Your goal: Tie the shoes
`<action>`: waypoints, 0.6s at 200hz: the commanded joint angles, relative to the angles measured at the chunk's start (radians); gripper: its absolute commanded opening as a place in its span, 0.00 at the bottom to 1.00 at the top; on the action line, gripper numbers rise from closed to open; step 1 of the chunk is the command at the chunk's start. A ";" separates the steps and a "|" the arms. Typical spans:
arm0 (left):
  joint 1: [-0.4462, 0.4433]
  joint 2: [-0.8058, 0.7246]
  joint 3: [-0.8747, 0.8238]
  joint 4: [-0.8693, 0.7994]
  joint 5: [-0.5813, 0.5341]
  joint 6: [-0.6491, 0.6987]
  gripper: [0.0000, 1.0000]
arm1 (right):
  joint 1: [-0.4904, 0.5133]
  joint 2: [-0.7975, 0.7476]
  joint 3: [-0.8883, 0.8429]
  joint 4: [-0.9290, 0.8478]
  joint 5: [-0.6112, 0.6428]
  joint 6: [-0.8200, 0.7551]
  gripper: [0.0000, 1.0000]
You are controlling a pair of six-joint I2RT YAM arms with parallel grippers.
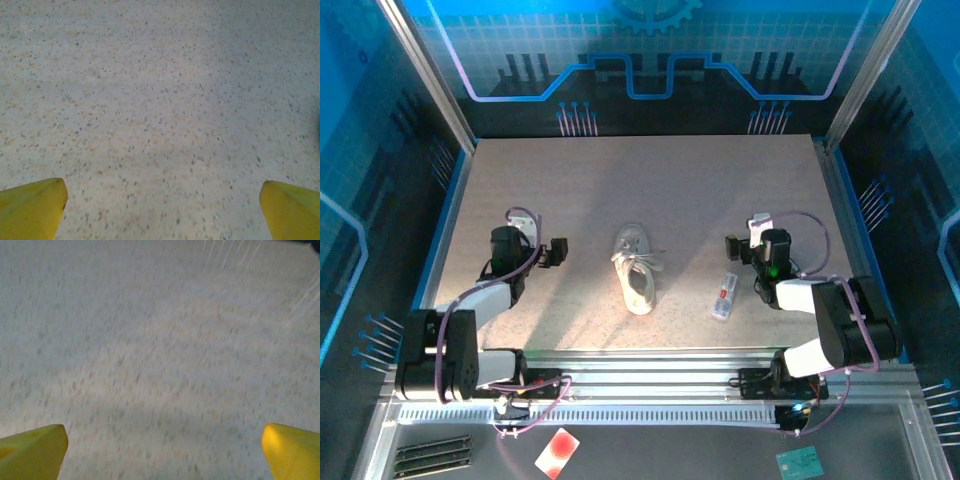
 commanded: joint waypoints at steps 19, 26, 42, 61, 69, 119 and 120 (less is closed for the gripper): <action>0.013 0.107 0.056 0.225 0.061 -0.045 0.99 | -0.028 0.074 0.014 0.214 -0.019 0.024 1.00; 0.014 0.124 0.078 0.201 0.088 -0.042 0.99 | -0.028 0.071 0.027 0.186 -0.015 0.028 1.00; 0.012 0.178 0.065 0.307 0.131 -0.051 0.99 | -0.038 0.072 0.026 0.191 -0.037 0.031 1.00; -0.005 0.210 0.051 0.345 0.081 -0.043 0.99 | -0.039 0.071 0.026 0.187 -0.037 0.030 1.00; -0.020 0.220 0.043 0.376 0.034 -0.039 0.99 | -0.038 0.070 0.026 0.184 -0.037 0.030 1.00; -0.032 0.258 -0.005 0.496 -0.061 -0.062 0.99 | -0.032 0.072 0.029 0.183 -0.035 0.022 1.00; -0.032 0.260 -0.004 0.497 -0.061 -0.061 0.99 | -0.032 0.072 0.029 0.183 -0.034 0.023 1.00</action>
